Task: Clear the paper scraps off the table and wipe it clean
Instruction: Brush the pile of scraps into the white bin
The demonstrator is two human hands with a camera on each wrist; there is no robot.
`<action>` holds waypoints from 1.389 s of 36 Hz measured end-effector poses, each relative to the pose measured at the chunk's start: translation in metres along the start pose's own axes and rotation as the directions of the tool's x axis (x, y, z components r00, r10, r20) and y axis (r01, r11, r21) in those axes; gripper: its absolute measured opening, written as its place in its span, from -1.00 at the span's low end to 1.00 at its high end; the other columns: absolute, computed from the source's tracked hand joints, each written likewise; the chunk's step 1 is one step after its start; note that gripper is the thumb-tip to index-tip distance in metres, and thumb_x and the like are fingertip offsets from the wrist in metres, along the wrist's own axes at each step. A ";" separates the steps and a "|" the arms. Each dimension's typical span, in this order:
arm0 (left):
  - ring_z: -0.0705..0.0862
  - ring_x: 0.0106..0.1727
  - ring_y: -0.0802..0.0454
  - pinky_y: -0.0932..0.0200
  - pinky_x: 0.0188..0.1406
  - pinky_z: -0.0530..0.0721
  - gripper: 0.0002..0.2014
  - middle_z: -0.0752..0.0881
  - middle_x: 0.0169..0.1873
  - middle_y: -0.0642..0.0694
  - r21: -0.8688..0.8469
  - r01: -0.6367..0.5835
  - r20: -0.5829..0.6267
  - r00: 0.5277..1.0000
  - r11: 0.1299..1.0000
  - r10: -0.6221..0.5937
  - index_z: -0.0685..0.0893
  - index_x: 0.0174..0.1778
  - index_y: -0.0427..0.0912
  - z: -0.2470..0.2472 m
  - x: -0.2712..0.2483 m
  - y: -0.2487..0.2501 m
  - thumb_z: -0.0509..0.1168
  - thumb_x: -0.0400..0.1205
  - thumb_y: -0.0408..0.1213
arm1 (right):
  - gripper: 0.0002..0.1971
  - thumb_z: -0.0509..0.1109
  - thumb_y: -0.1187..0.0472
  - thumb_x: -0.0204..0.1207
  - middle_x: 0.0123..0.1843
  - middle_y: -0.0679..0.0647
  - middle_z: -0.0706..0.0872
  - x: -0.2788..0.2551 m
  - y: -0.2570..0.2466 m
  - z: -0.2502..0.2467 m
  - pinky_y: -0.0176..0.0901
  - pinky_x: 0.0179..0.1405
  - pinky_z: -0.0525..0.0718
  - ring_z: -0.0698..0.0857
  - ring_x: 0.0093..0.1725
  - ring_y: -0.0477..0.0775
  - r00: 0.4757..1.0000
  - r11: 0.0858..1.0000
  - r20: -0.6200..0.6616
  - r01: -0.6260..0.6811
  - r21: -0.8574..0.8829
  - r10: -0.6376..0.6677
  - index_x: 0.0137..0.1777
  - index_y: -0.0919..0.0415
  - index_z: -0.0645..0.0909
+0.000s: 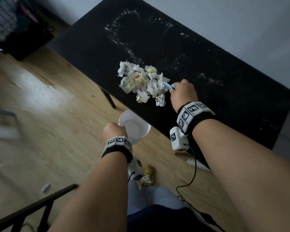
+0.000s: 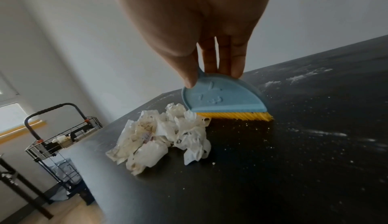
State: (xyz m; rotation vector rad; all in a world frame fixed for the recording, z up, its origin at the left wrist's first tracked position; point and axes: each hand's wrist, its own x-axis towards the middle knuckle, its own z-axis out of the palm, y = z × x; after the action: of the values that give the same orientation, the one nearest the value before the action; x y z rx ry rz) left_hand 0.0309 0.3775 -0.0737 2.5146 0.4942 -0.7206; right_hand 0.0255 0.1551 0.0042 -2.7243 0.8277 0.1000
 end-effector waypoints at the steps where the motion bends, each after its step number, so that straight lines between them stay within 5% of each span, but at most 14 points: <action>1: 0.59 -0.28 -0.23 0.13 -0.36 0.48 -0.77 0.62 -0.32 -0.26 -0.003 -0.001 0.004 1.000 1.000 0.001 0.59 -0.32 -0.36 0.000 0.000 0.001 0.29 0.60 -0.30 | -0.72 0.17 0.18 0.71 0.23 0.19 0.55 -0.001 0.000 0.000 0.03 0.06 0.64 0.57 0.20 0.21 1.000 1.000 0.008 0.001 -0.004 -0.001 0.27 0.22 0.64; 4: 0.66 -0.21 -0.28 0.11 -0.31 0.52 -0.78 0.67 -0.26 -0.31 -0.026 -0.011 0.005 1.000 1.000 0.011 0.61 -0.31 -0.36 0.000 -0.001 0.003 0.30 0.60 -0.29 | -0.70 0.17 0.16 0.71 0.25 0.20 0.55 -0.006 -0.003 -0.003 0.02 0.07 0.62 0.58 0.21 0.21 0.999 1.000 0.045 0.000 -0.012 0.000 0.26 0.26 0.63; 15: 0.40 -0.53 -0.09 0.25 -0.53 0.31 -0.68 0.47 -0.53 -0.19 -0.136 0.029 -0.019 0.999 0.990 -0.031 0.44 -0.51 -0.30 -0.003 -0.012 -0.004 0.31 0.55 -0.35 | -0.75 0.22 0.16 0.65 0.08 0.18 0.71 -0.036 -0.022 -0.005 -0.11 -0.18 0.52 0.72 0.02 0.21 0.992 0.994 0.124 -0.037 0.104 0.024 0.06 0.30 0.67; 21: 0.38 -0.57 -0.06 0.27 -0.56 0.29 -0.67 0.46 -0.56 -0.17 -0.136 0.031 -0.021 0.999 0.990 -0.034 0.42 -0.53 -0.28 -0.001 -0.019 -0.004 0.31 0.54 -0.35 | -0.81 0.23 0.17 0.62 -0.04 0.21 0.72 -0.047 -0.019 -0.012 -0.12 -0.24 0.47 0.61 -0.19 0.15 0.997 0.988 0.077 -0.016 0.156 0.004 -0.21 0.21 0.52; 28: 0.38 -0.55 -0.07 0.25 -0.58 0.28 -0.66 0.45 -0.53 -0.17 -0.144 0.037 -0.022 0.999 0.989 -0.041 0.39 -0.53 -0.28 0.003 -0.024 -0.002 0.32 0.54 -0.36 | -0.82 0.29 0.15 0.57 -0.23 0.13 0.64 -0.056 -0.010 -0.012 -0.13 -0.31 0.49 0.64 -0.24 0.15 0.990 0.993 0.139 -0.039 0.108 0.023 -0.17 0.24 0.59; 35: 0.48 -0.42 -0.15 0.21 -0.49 0.36 -0.68 0.50 -0.48 -0.18 -0.170 0.034 -0.030 0.999 0.985 -0.040 0.43 -0.50 -0.28 0.003 -0.017 -0.003 0.32 0.55 -0.31 | -0.69 0.30 0.17 0.59 -0.45 0.02 0.50 -0.064 -0.024 -0.006 -0.18 -0.41 0.46 0.61 -0.31 0.13 0.974 0.988 0.200 0.080 0.133 -0.106 -0.40 0.20 0.46; 43: 0.41 -0.51 -0.10 0.23 -0.52 0.33 -0.68 0.46 -0.52 -0.17 -0.163 0.024 -0.054 0.998 0.986 -0.034 0.41 -0.51 -0.28 -0.004 -0.009 -0.006 0.32 0.55 -0.35 | -0.82 0.33 0.13 0.62 -0.16 0.08 0.67 -0.057 -0.030 -0.014 -0.01 -0.12 0.77 0.75 -0.13 0.12 0.992 0.966 0.050 0.102 0.237 -0.117 -0.03 0.24 0.65; 50: 0.34 -0.56 -0.08 0.24 -0.55 0.26 -0.65 0.41 -0.55 -0.16 -0.146 0.008 -0.078 0.997 0.989 -0.019 0.37 -0.53 -0.26 -0.008 0.000 -0.005 0.30 0.55 -0.37 | -0.71 0.21 0.14 0.69 0.17 0.12 0.62 -0.028 -0.017 -0.021 -0.19 -0.12 0.52 0.67 0.05 0.06 0.984 0.980 -0.178 0.040 0.196 -0.005 0.24 0.25 0.64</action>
State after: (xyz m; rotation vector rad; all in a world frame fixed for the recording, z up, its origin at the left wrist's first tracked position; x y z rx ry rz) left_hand 0.0323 0.3861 -0.0694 2.4119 0.5709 -0.5705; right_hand 0.0112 0.1776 0.0333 -2.5783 0.8058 -0.2217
